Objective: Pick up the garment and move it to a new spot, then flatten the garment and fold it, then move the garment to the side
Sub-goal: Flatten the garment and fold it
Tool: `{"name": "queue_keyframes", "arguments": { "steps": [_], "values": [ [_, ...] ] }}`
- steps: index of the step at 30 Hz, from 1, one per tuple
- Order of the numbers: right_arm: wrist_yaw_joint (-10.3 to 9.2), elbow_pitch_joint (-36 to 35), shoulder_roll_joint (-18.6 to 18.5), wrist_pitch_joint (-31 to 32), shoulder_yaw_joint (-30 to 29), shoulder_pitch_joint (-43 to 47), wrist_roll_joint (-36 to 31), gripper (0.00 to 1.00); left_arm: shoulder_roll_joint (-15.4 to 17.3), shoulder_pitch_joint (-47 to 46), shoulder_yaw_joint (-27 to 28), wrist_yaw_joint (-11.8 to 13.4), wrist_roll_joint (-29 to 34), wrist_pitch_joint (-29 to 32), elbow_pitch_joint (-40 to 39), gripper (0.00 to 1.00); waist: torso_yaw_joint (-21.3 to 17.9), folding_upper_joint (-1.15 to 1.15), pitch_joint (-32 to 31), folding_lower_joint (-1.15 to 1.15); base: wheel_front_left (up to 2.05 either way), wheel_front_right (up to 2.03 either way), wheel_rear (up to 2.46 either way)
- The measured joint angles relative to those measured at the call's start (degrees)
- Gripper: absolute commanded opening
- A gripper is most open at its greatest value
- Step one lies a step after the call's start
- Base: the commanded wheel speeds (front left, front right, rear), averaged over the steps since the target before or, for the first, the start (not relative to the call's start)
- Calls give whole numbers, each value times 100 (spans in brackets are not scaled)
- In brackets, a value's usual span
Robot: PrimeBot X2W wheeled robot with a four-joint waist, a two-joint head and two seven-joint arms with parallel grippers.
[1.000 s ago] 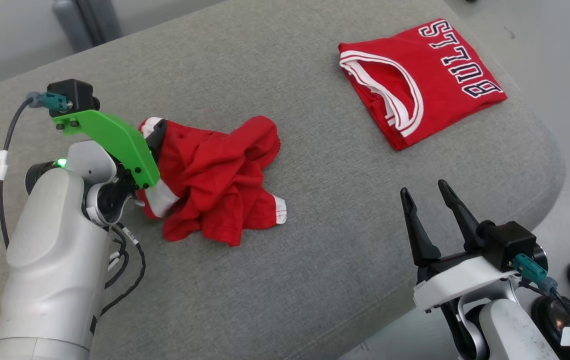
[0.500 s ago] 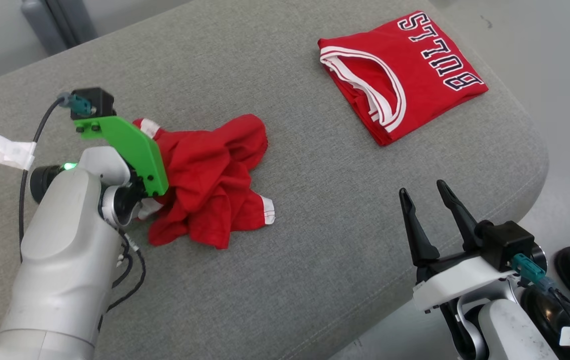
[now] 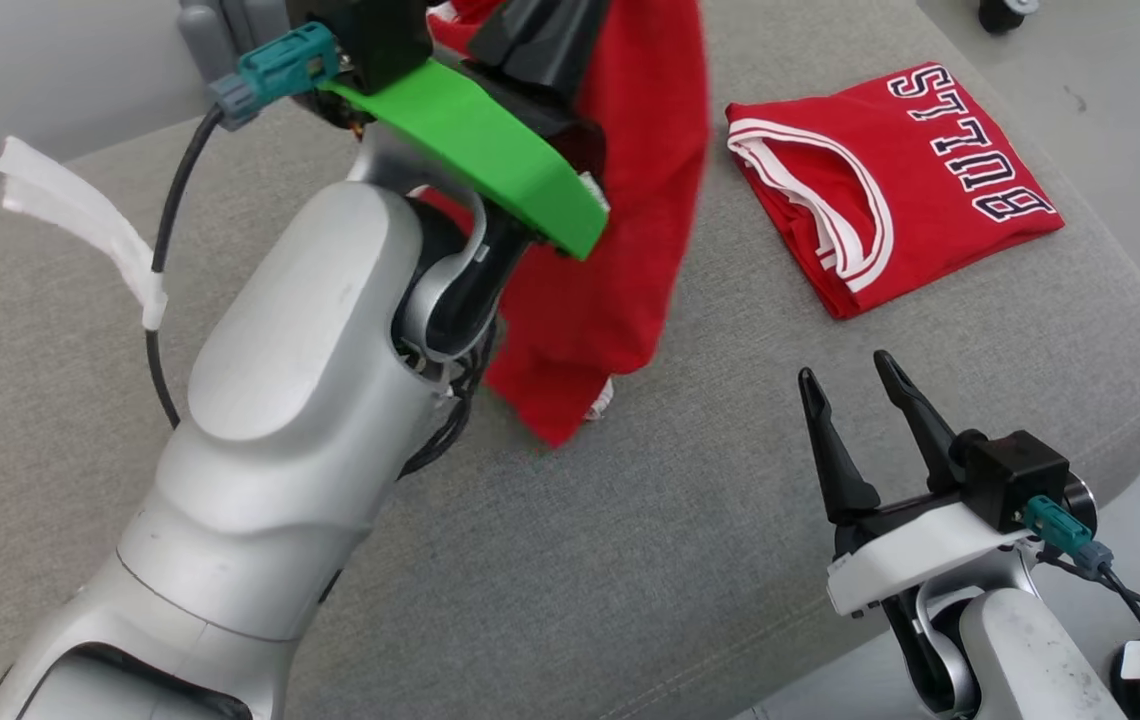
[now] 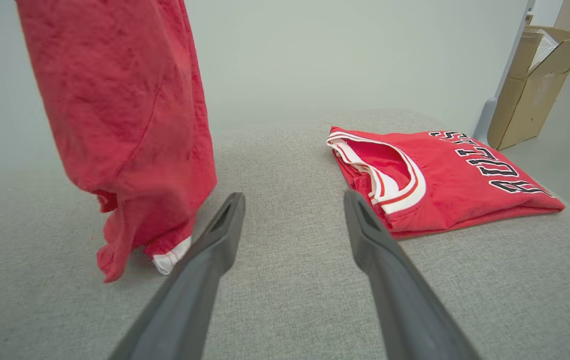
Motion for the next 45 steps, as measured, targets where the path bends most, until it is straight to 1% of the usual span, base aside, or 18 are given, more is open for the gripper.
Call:
{"name": "queue_keyframes", "arguments": {
  "steps": [2,4,7,9,12,13,16,19,22,23,24,29,31,33,36,40,43,45],
  "values": [
    [0,11,-8,2,-1,-1,2,100,16,-79,-154,-2,-357,-305,-290,0,68,0,-59,0,0,0,0],
    [0,8,-15,19,-25,5,1,100,96,-141,-237,-2,-552,-546,-453,0,134,0,-102,0,0,0,0],
    [0,-7,-26,35,-67,26,1,100,269,-174,-278,-2,-776,-781,-454,0,250,0,-152,0,0,0,0],
    [0,-34,-31,43,-96,58,0,100,404,-55,-265,-2,-889,-856,-268,0,344,0,-172,0,0,0,0],
    [0,-78,-31,69,-91,71,-2,100,702,444,-364,10,-890,-856,318,0,490,0,-175,0,0,0,0],
    [0,-87,-31,80,-90,70,-3,100,806,662,-374,51,-882,-851,582,0,544,0,-172,0,0,0,0],
    [0,-99,-51,97,-87,68,-3,100,1024,1177,-386,286,-869,-846,1341,0,699,0,-158,0,0,0,0],
    [0,-115,-74,118,-77,63,-3,100,1092,1564,-378,457,-918,-831,1956,0,855,0,-145,0,0,0,0],
    [0,-144,-79,140,-77,60,-10,100,1099,1816,-332,625,-1032,-779,2386,0,1003,0,-135,0,0,0,0],
    [0,-156,-81,163,-83,61,-12,100,1095,1879,-300,695,-1121,-673,2510,47,1052,0,-134,0,0,0,0],
    [0,-172,-86,168,-90,61,-23,100,1101,1929,-304,745,-1171,-528,2610,100,1091,0,-133,0,0,0,0],
    [0,-209,-118,185,-119,63,-43,100,1281,1936,-300,978,-1138,-352,2691,100,1268,0,-133,0,0,0,0],
    [0,-211,-118,204,-98,63,-43,100,1358,1809,-323,1067,-1088,-256,2606,100,1286,0,-140,0,0,0,0],
    [0,-210,-113,219,-57,63,-42,100,1404,1612,-354,1098,-1054,-114,2447,100,1252,0,-147,0,0,0,0],
    [0,-198,-108,218,0,62,-29,100,1338,1366,-411,1094,-1072,309,2242,100,1144,0,-156,0,0,0,0],
    [0,-158,-98,185,73,41,1,100,1084,1106,-485,1073,-1347,1148,2190,100,902,0,-161,0,0,0,0],
    [0,-134,-77,158,113,13,9,100,980,929,-571,1160,-1434,1673,2321,100,665,0,-152,0,0,0,0],
    [0,-120,-52,123,151,-14,15,100,989,783,-595,1269,-1428,1803,2429,100,492,0,-134,0,0,0,0]
  ]
}}
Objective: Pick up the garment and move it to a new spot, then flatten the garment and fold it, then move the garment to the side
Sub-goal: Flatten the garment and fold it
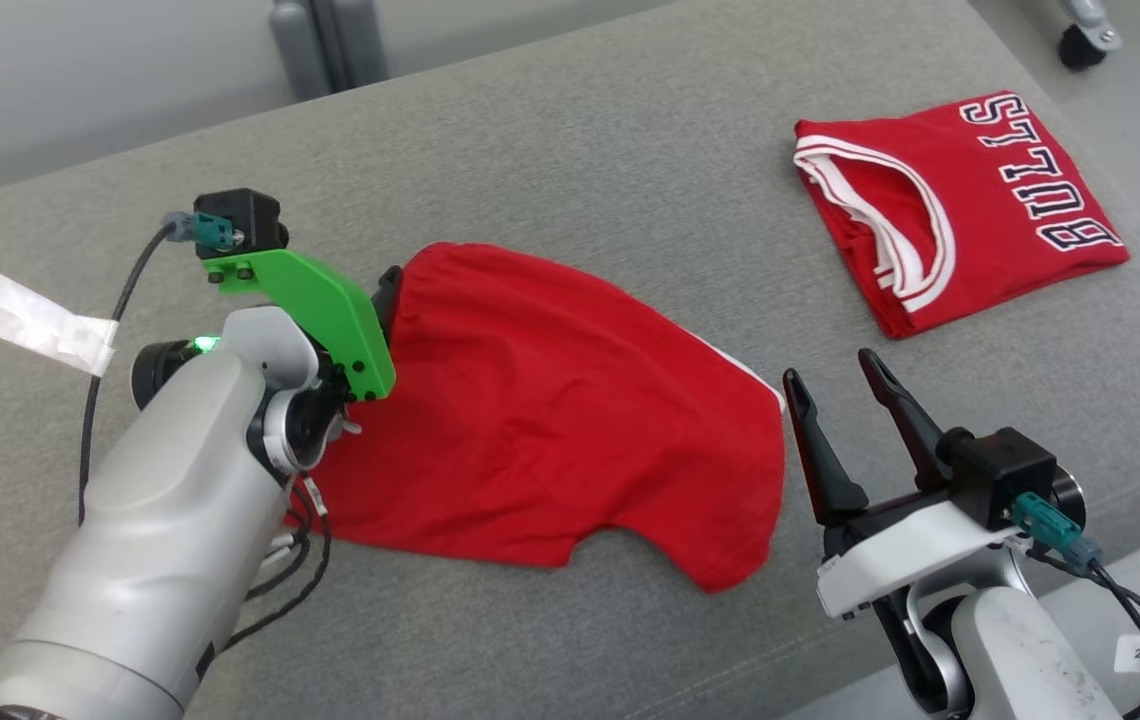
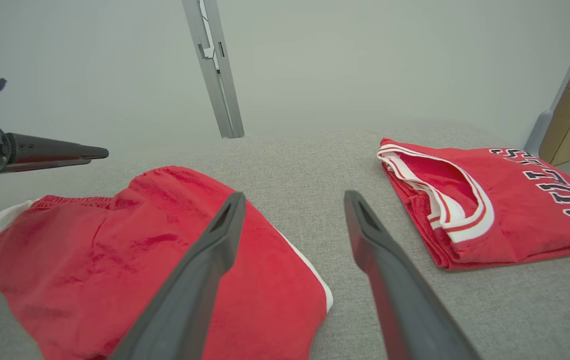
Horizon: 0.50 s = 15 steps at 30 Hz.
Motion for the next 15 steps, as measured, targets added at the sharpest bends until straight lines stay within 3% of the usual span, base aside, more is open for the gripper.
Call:
{"name": "queue_keyframes", "arguments": {
  "steps": [4,15],
  "values": [
    [0,75,46,-91,14,-4,55,100,129,-346,-36,154,165,98,264,100,-393,0,72,0,0,0,0],
    [0,188,136,-258,-107,56,65,100,347,-628,-264,189,281,778,842,100,-1267,0,388,0,0,0,0]
  ]
}}
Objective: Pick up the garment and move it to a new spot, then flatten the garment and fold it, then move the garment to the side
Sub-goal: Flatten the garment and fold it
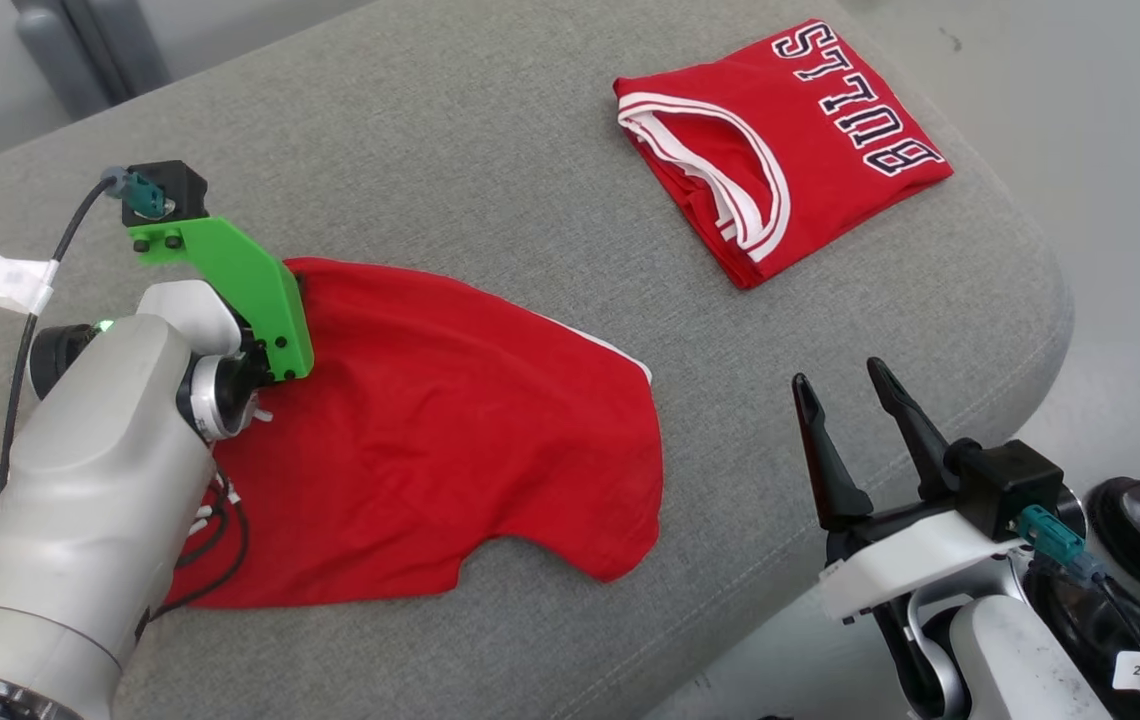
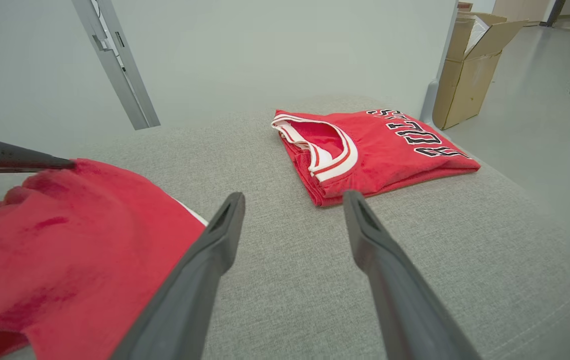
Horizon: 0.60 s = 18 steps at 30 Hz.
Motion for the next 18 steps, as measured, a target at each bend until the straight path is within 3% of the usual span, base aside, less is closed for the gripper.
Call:
{"name": "queue_keyframes", "arguments": {
  "steps": [4,9,10,11,13,18],
  "values": [
    [0,-2,26,-2,40,-52,-15,100,91,-131,-154,42,190,-5,119,100,-84,0,127,0,0,0,0],
    [0,13,38,-11,43,-74,-15,100,-45,-160,-201,-75,100,302,221,100,-37,0,185,0,0,0,0],
    [0,15,42,-20,38,-75,-15,100,-85,-160,-197,-115,33,400,231,17,-23,0,189,0,0,0,0],
    [0,16,46,-26,31,-81,-15,100,-127,-165,-196,-170,-21,509,232,0,-3,0,194,0,0,0,0],
    [0,16,48,-27,30,-96,-15,100,-149,-175,-190,-250,-34,520,207,0,16,0,207,0,0,0,0],
    [0,31,60,-52,35,-144,-14,100,-162,-349,-86,-450,76,-514,-56,0,36,0,242,0,0,0,0]
  ]
}}
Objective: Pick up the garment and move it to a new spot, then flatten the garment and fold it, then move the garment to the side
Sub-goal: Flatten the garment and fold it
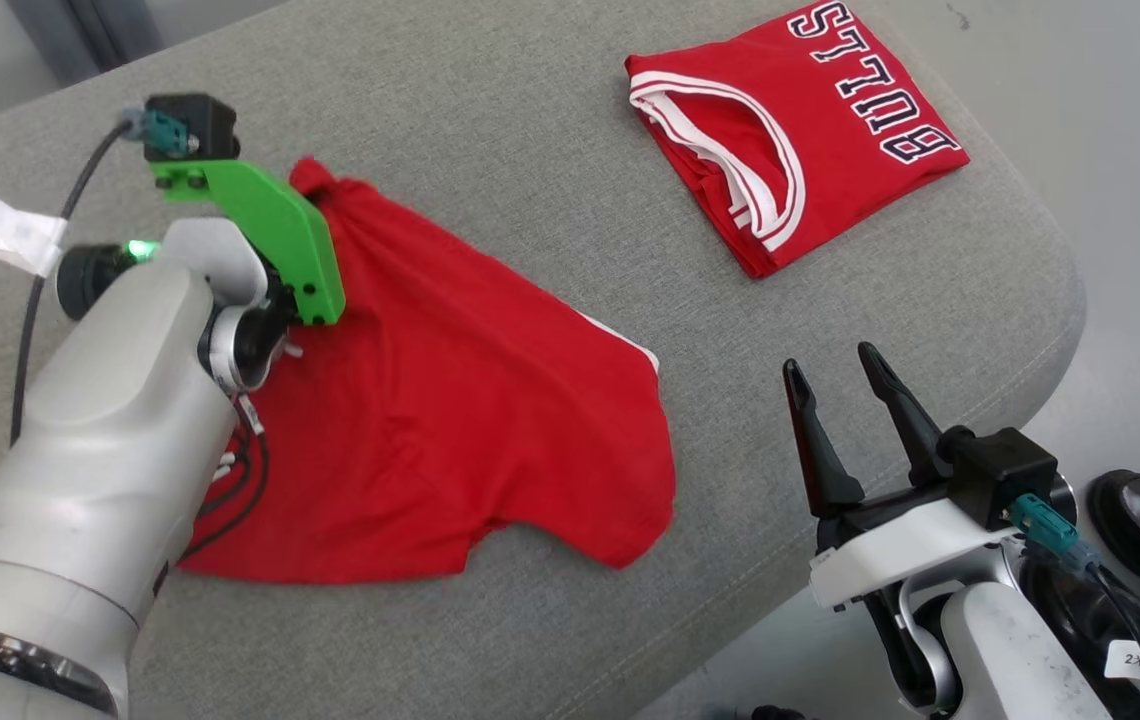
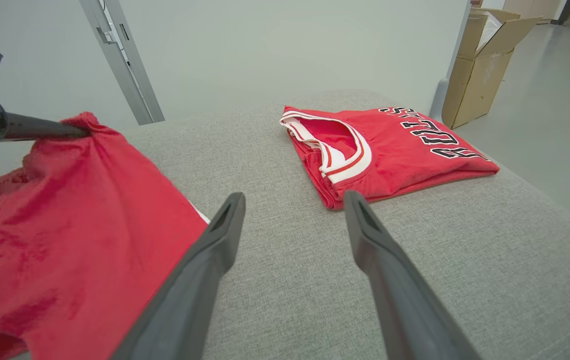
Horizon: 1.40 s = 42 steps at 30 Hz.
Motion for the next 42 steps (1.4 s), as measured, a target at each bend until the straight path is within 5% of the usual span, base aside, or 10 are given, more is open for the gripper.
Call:
{"name": "queue_keyframes", "arguments": {
  "steps": [6,14,21,30,42],
  "values": [
    [0,42,12,-20,-27,-2,0,100,26,-621,126,-420,359,-1590,-439,0,68,0,-3,0,0,0,0],
    [0,40,13,1,-88,-4,-21,100,-10,-1271,246,-812,630,-2905,-1116,0,255,0,-59,0,0,0,0],
    [0,-41,-66,53,-192,19,-59,100,-74,-587,34,-984,444,-3133,-2078,0,630,0,-114,0,0,0,0],
    [0,-211,-185,241,-187,52,-100,100,723,1553,-1571,-1009,78,-3138,-3322,0,1296,0,-242,0,0,0,0],
    [0,-365,-314,466,-201,193,-124,100,1340,2427,-2334,-810,403,-3159,-2771,0,2054,0,-549,0,0,0,0]
  ]
}}
